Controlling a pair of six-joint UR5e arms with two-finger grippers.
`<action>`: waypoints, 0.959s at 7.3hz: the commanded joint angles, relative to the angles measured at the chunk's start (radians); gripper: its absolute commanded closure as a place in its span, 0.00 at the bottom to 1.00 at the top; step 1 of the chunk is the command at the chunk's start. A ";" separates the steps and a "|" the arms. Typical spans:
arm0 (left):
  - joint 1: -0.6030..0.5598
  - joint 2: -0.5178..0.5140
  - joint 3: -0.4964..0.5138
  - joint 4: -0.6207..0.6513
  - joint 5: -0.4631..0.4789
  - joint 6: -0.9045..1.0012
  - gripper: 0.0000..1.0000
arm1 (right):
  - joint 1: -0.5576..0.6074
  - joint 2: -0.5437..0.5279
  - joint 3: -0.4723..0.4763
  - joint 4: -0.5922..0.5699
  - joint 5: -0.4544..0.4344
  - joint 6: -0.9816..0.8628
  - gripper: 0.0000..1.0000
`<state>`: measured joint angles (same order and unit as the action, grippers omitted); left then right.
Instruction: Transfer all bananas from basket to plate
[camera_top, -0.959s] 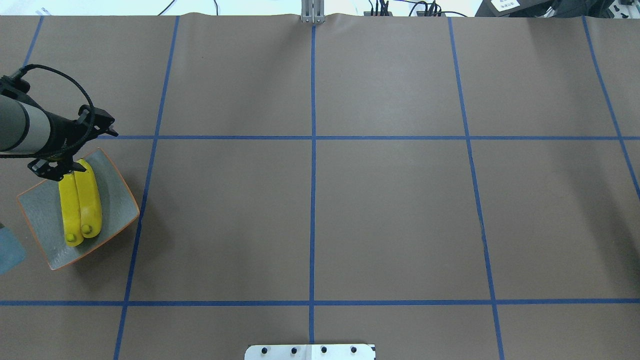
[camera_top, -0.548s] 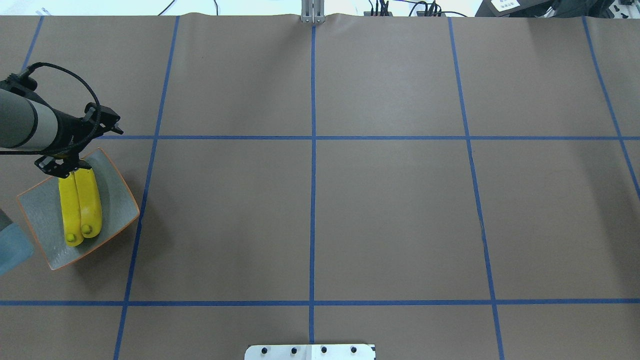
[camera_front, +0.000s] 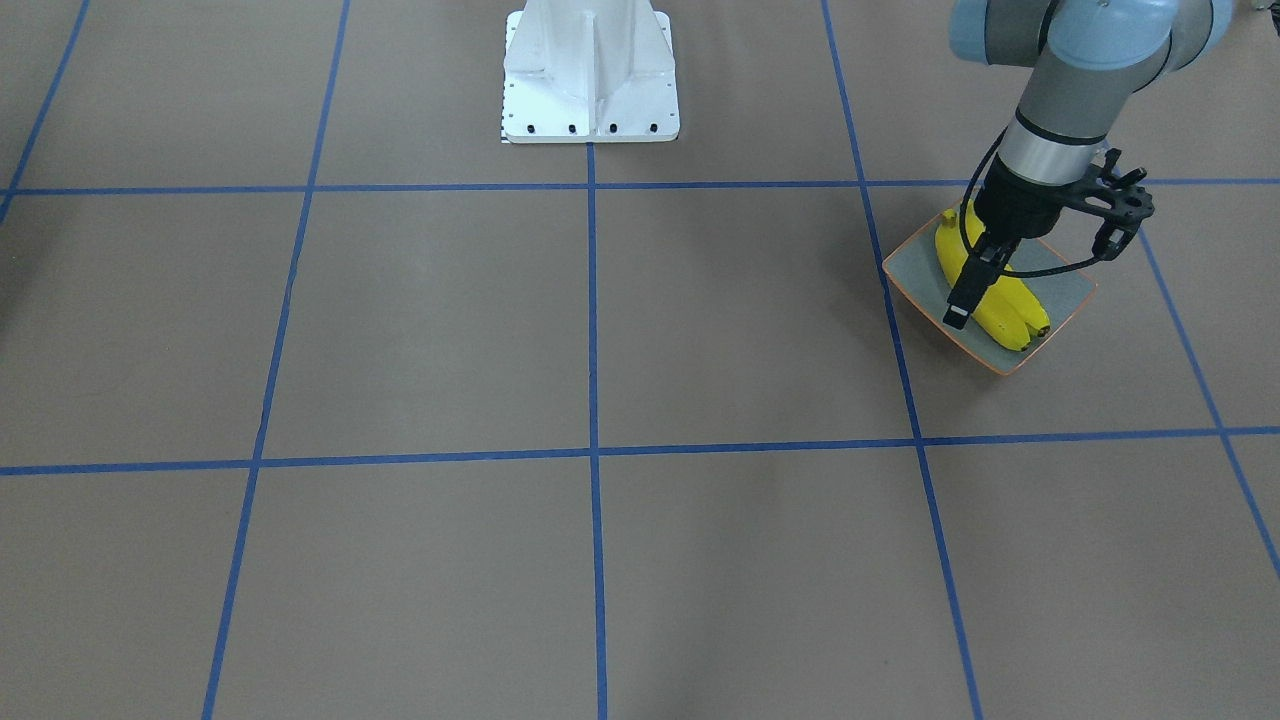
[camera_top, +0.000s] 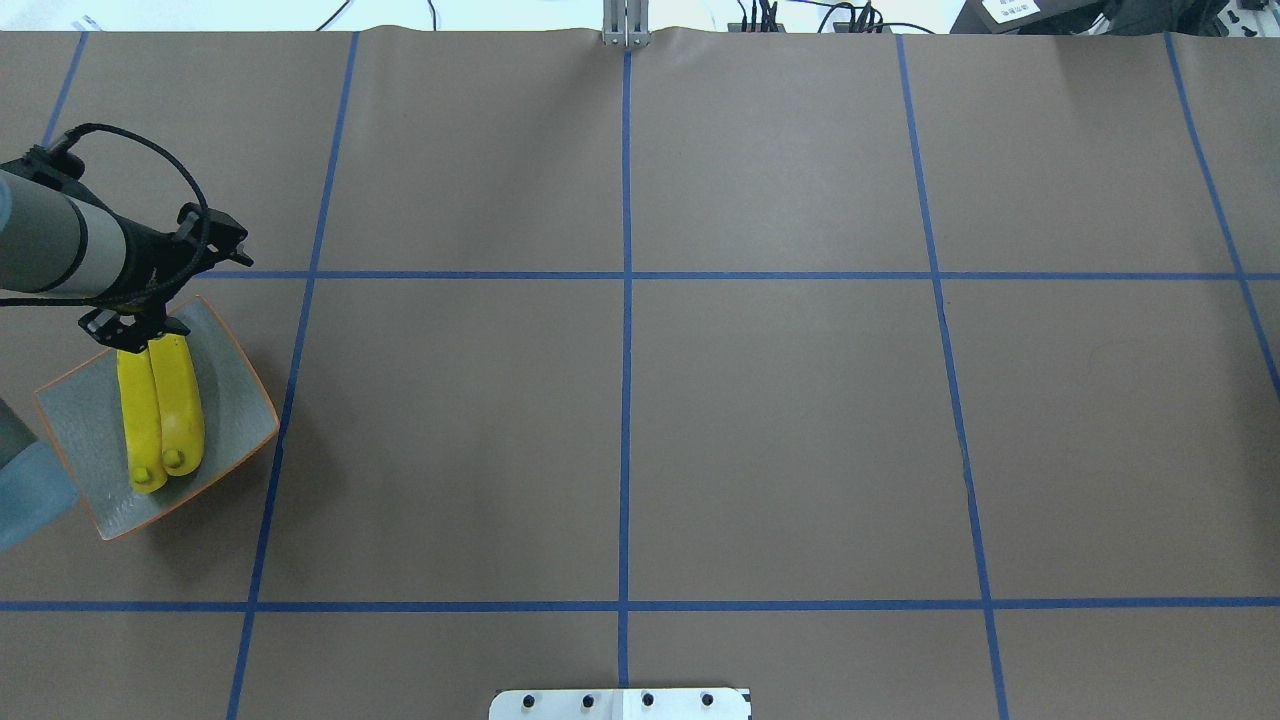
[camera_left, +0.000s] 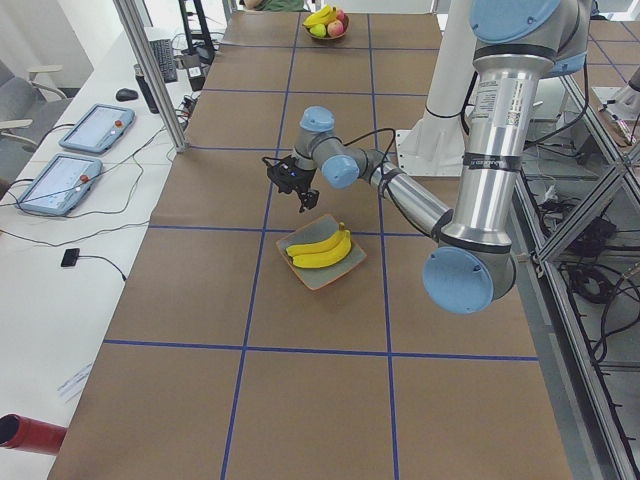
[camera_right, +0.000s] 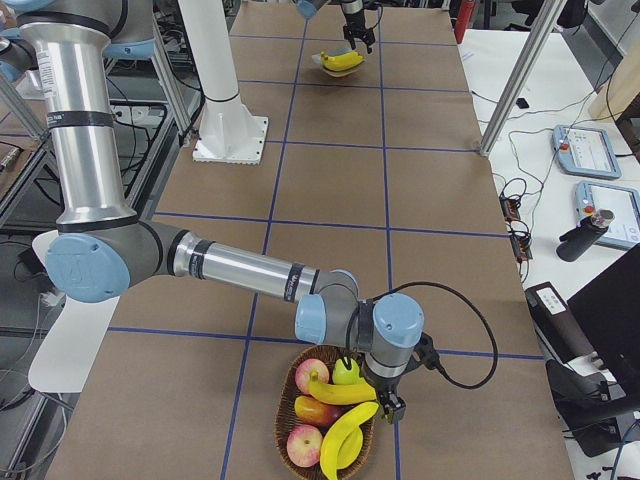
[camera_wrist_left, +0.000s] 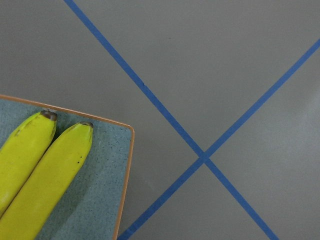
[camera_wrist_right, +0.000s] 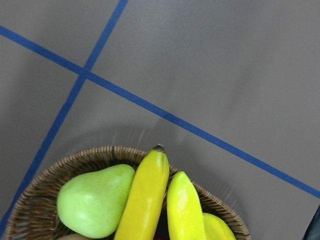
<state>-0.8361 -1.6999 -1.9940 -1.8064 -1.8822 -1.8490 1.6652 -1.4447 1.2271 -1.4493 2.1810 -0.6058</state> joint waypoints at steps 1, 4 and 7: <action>0.000 -0.001 0.004 -0.001 0.000 0.001 0.00 | 0.002 0.007 -0.083 0.000 0.016 -0.022 0.00; 0.000 -0.001 0.012 -0.002 0.000 0.001 0.00 | -0.022 0.001 -0.113 0.000 0.007 -0.046 0.04; 0.000 -0.003 0.014 -0.004 0.000 0.004 0.00 | -0.065 0.010 -0.130 0.000 -0.003 -0.089 0.08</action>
<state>-0.8360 -1.7015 -1.9810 -1.8089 -1.8822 -1.8467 1.6208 -1.4386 1.1003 -1.4496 2.1839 -0.6758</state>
